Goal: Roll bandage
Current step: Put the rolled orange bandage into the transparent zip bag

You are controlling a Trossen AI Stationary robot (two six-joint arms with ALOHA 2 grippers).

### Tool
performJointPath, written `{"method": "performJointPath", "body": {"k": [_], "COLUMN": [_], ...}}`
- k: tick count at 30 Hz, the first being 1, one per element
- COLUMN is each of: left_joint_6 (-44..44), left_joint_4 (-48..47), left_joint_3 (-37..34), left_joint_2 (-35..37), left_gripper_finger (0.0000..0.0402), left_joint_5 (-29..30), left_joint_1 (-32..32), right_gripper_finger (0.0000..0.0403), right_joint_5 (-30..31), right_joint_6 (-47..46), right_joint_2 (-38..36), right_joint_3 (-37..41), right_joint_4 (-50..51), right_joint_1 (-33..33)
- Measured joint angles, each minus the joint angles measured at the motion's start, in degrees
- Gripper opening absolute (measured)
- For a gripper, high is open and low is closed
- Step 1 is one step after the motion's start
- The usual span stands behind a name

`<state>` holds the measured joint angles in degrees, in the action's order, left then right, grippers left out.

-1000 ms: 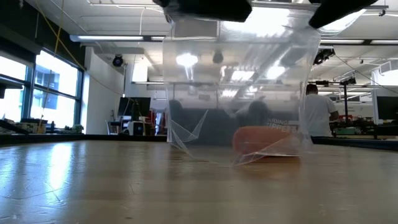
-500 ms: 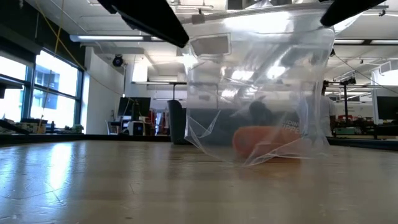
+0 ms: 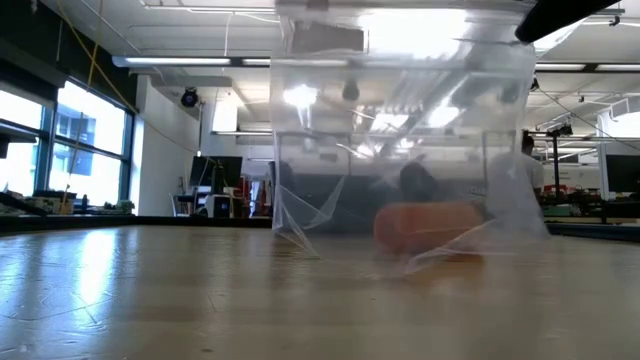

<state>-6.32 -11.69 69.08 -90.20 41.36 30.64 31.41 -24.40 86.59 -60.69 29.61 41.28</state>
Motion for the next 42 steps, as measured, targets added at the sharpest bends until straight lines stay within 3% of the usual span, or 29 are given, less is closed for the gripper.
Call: {"method": "performJointPath", "body": {"k": [2, 6, 13, 25, 30, 42], "left_joint_6": [2.9, 8.39, 5.08, -2.96, -8.59, -9.47], "left_joint_4": [4.97, 11.45, 16.05, 9.68, 9.06, 8.22], "left_joint_3": [0.0, 0.0, -0.02, -0.02, 0.04, 0.02], "left_joint_2": [0.25, -1.91, -8.38, -8.55, -9.86, -13.9], "left_gripper_finger": [0.0145, 0.0145, 0.0145, 0.0145, 0.0145, 0.0145], "left_joint_5": [-1.22, -10.91, -29.42, -32.48, -37.25, -38.46], "left_joint_1": [-1.24, -4.06, -7.65, -10.96, -12.92, -13.06], "right_gripper_finger": [0.0, 0.0, 0.0, 0.0, 0.0, 0.0], "right_joint_5": [0.01, 0.03, -0.18, -0.36, -0.34, -0.36], "right_joint_6": [-0.01, 0.42, 0.25, 0.42, 0.42, 0.42], "right_joint_2": [0.0, 0.0, 0.0, 0.0, 0.0, -0.02], "right_joint_3": [0.0, 0.0, 0.0, 0.0, 0.0, 0.0], "right_joint_4": [-0.06, -0.26, -0.27, -0.21, -0.15, 0.14], "right_joint_1": [0.0, -0.02, -0.13, -0.13, -0.13, -0.13]}}
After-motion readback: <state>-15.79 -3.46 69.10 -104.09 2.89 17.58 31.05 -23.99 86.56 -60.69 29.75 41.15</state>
